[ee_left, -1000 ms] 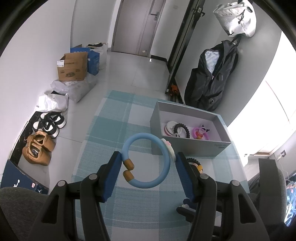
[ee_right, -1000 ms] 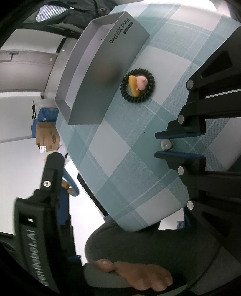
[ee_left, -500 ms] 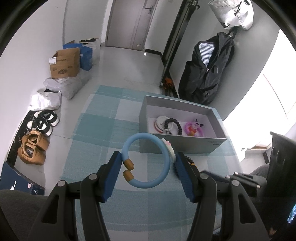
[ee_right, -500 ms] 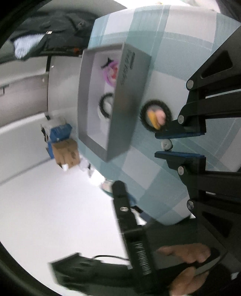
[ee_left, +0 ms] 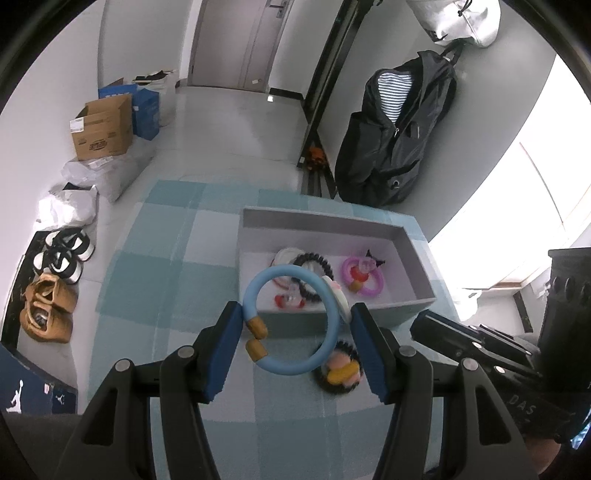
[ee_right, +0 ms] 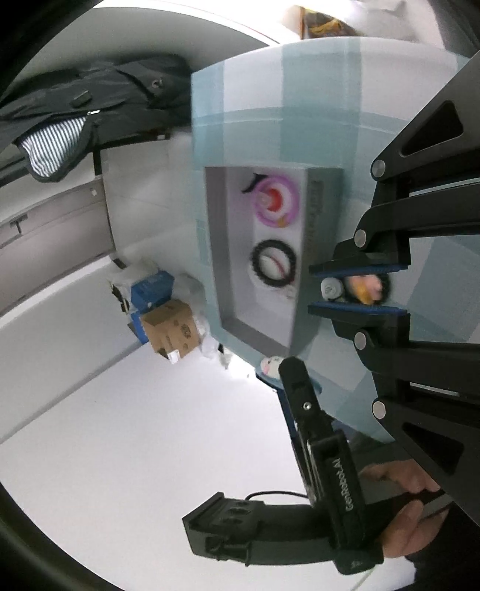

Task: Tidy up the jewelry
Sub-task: 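Carry the blue ring and white bead into the gray box while both tools open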

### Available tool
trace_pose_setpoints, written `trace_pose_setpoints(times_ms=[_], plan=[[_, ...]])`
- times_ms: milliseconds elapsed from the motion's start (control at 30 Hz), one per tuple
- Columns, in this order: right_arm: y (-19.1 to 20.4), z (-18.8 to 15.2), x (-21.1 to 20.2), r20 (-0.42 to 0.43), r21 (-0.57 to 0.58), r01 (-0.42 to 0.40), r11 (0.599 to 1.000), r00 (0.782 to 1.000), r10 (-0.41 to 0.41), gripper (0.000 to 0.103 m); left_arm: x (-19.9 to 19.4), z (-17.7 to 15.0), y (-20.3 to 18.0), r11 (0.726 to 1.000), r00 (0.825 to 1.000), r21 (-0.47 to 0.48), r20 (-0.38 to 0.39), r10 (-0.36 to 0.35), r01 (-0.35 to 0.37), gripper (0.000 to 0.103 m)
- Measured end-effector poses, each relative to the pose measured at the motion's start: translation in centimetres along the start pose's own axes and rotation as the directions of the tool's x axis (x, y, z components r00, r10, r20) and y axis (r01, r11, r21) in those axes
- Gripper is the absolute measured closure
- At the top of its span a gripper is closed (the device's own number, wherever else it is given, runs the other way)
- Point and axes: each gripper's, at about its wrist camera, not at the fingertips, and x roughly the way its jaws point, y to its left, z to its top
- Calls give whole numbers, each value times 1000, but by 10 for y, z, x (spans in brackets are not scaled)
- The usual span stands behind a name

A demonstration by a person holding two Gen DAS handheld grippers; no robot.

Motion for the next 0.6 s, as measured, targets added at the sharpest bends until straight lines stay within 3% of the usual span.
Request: trace_pose_setpoints(times_ms=[600], plan=[[-24,45,15,27,19,19,1000,999,-20,91,40,38,-7,996,996,34,-37,-83,84,48]])
